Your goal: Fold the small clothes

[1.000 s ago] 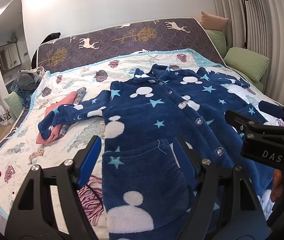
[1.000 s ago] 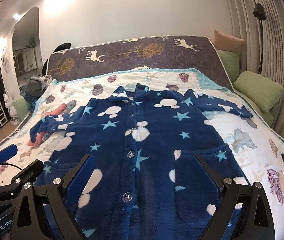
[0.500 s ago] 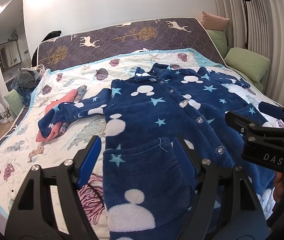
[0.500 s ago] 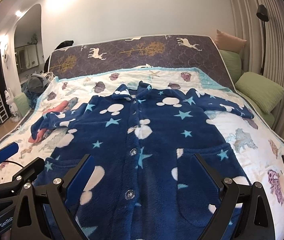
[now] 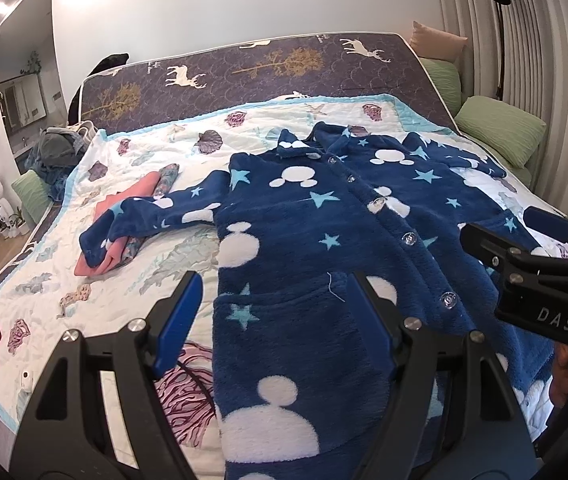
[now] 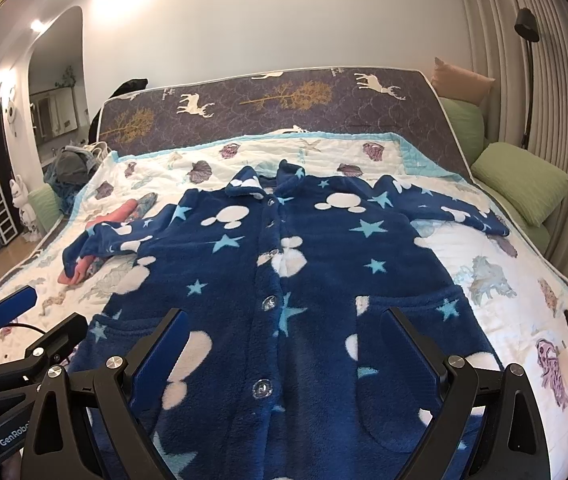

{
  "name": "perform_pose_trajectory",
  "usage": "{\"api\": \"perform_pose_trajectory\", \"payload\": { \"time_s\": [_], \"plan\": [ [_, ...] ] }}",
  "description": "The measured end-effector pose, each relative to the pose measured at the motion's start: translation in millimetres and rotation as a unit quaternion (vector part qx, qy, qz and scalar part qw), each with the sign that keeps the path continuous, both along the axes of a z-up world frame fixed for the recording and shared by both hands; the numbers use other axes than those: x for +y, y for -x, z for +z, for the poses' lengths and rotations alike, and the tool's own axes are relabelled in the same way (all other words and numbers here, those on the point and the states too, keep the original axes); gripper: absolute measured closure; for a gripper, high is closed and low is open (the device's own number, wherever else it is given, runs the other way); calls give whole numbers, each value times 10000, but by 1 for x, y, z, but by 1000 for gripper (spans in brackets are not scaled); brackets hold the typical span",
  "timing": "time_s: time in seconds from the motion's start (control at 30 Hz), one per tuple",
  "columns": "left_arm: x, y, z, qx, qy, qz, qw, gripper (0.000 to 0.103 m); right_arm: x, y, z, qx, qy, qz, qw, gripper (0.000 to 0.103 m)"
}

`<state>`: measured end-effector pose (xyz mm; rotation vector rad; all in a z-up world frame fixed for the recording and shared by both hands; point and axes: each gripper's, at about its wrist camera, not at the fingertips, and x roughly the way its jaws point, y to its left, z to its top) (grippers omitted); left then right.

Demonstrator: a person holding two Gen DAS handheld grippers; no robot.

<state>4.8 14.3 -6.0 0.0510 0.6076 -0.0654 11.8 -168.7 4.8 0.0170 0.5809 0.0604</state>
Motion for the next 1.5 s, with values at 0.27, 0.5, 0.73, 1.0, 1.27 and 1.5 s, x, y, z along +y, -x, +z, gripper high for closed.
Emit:
{"api": "perform_pose_trajectory", "payload": {
  "time_s": [0.27,0.5,0.73,1.0,1.27,1.5],
  "plan": [
    [3,-3,-2,-47,-10,34,10000,28,6,-2,1,58,17,140,9999,5],
    [6,-6,-5,67,-14,46,10000,28,9,-5,5,35,63,136,9999,8],
    [30,-19,-8,326,291,210,9988,28,18,-12,12,73,149,345,9993,34],
    [137,-75,-2,491,1158,990,9871,53,36,-42,45,224,14,1063,9941,63],
    [267,-158,-35,929,2565,2166,9374,58,44,-85,137,-738,-126,1115,9909,55],
    [310,-221,-119,1682,3911,2574,8675,58,73,-142,60,554,-352,1402,9880,54]
  ]
}}
